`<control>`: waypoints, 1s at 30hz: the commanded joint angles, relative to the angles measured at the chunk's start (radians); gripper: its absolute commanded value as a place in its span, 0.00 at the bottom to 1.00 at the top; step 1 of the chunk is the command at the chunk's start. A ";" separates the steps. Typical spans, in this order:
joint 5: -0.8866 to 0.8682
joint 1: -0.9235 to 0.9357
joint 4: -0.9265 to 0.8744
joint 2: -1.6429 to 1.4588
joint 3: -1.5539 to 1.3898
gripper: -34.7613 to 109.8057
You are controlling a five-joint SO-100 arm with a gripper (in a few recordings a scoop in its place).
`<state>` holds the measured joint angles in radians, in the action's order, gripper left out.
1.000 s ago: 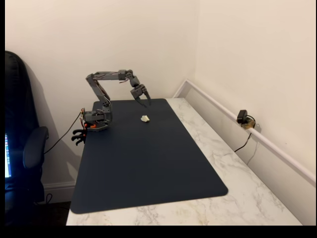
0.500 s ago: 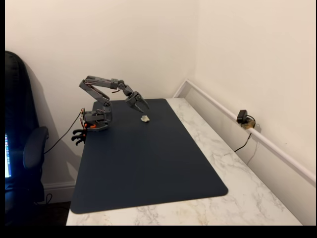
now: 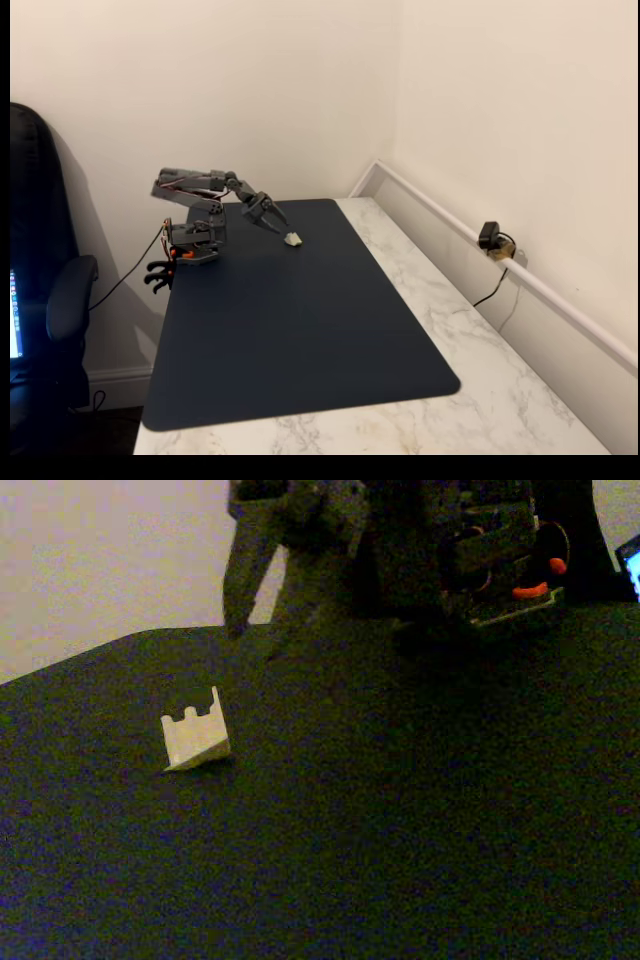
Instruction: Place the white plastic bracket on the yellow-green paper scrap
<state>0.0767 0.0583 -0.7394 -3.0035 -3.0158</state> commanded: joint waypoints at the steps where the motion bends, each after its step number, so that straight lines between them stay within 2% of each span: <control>1: 0.017 0.041 -0.225 -0.299 -0.044 0.32; 7: 0.048 0.028 -0.308 -0.301 -0.021 0.37; 18: 0.147 -0.078 -0.410 -0.301 0.005 0.37; 22: 0.296 -0.206 -0.433 -0.301 -0.002 0.36; 28: 0.414 -0.210 -0.442 -0.301 -0.011 0.35; 30: 0.597 -0.170 -0.463 -0.301 -0.032 0.33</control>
<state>0.4740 -0.1335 -1.1628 -3.2720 -3.0603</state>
